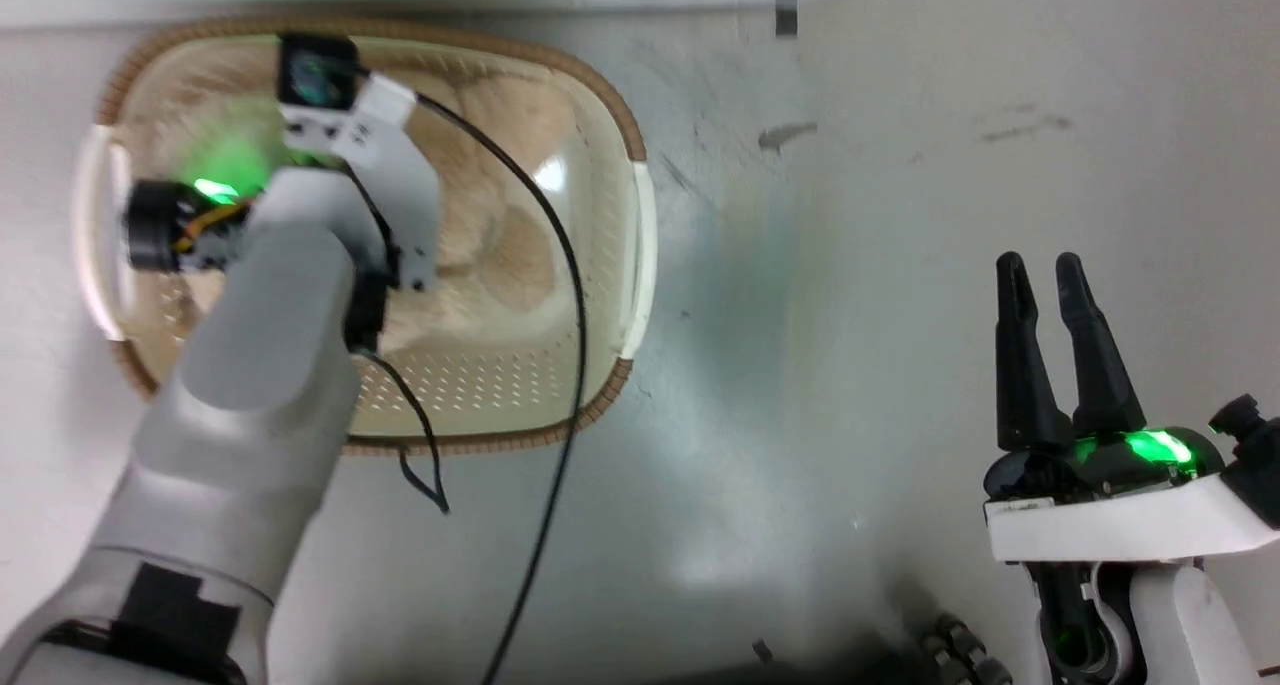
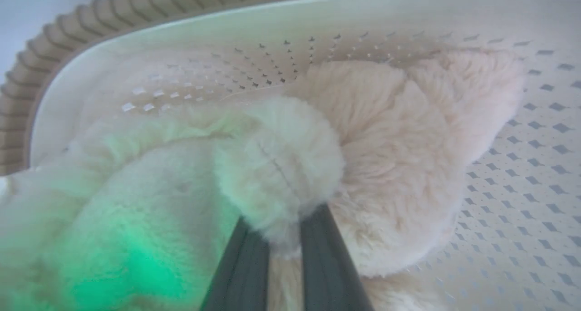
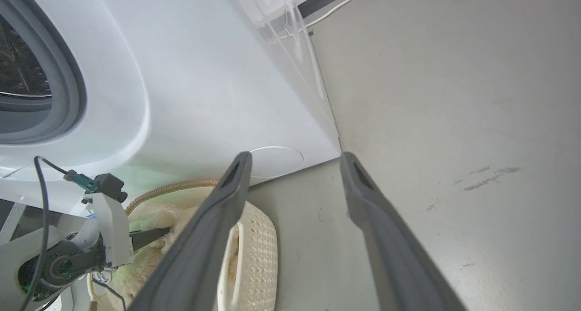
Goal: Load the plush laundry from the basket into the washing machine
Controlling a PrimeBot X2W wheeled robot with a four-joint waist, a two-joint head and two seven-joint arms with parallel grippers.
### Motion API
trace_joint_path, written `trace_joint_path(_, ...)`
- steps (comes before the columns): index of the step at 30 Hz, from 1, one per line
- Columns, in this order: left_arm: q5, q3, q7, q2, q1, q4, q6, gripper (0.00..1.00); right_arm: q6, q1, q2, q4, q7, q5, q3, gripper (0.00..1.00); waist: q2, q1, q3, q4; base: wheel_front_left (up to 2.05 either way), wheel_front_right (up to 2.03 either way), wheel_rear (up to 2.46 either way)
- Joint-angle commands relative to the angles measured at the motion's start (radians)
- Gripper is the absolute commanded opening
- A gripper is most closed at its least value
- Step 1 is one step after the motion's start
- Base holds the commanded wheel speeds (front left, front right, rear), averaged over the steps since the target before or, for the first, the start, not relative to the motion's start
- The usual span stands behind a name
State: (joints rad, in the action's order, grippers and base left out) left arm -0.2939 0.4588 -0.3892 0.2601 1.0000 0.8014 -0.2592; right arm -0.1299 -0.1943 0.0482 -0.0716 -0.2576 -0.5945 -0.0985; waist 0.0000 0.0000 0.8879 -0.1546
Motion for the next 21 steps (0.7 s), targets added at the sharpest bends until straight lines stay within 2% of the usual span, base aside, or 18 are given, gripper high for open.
trace_joint_path(1,-0.008,0.005,0.012,-0.01,-0.021,-0.011,0.009,0.0,-0.001,-0.019,0.002,0.014,-0.004,0.008,0.004,1.0,0.0,0.0,-0.06,0.025,0.0,0.0,0.0)
trace_joint_path(8,-0.046,0.015,0.062,-0.051,-0.08,-0.021,0.055,0.0,-0.001,-0.013,0.002,0.054,-0.004,0.028,0.028,1.0,0.0,0.0,-0.176,0.077,0.0,0.0,0.0)
trace_joint_path(9,-0.066,0.015,0.093,-0.072,-0.103,-0.028,0.078,0.0,-0.001,-0.004,0.002,0.066,-0.004,0.043,0.037,1.0,0.0,0.0,-0.218,0.099,0.0,0.0,0.0)
trace_joint_path(11,-0.076,0.015,0.111,-0.082,-0.115,-0.031,0.091,0.0,-0.001,0.002,0.002,0.072,-0.004,0.051,0.043,1.0,0.0,0.0,-0.24,0.111,0.0,0.0,0.0)
trace_joint_path(12,-0.094,0.014,0.143,-0.102,-0.137,-0.036,0.11,0.0,-0.001,0.014,0.002,0.083,-0.004,0.068,0.055,1.0,0.0,0.0,-0.281,0.136,0.0,0.0,0.0)
trace_joint_path(21,-0.16,0.004,0.273,-0.152,-0.236,-0.044,0.171,0.0,-0.001,0.073,0.002,0.118,-0.004,0.13,0.09,1.0,0.0,0.0,-0.443,0.22,0.0,0.0,0.0)
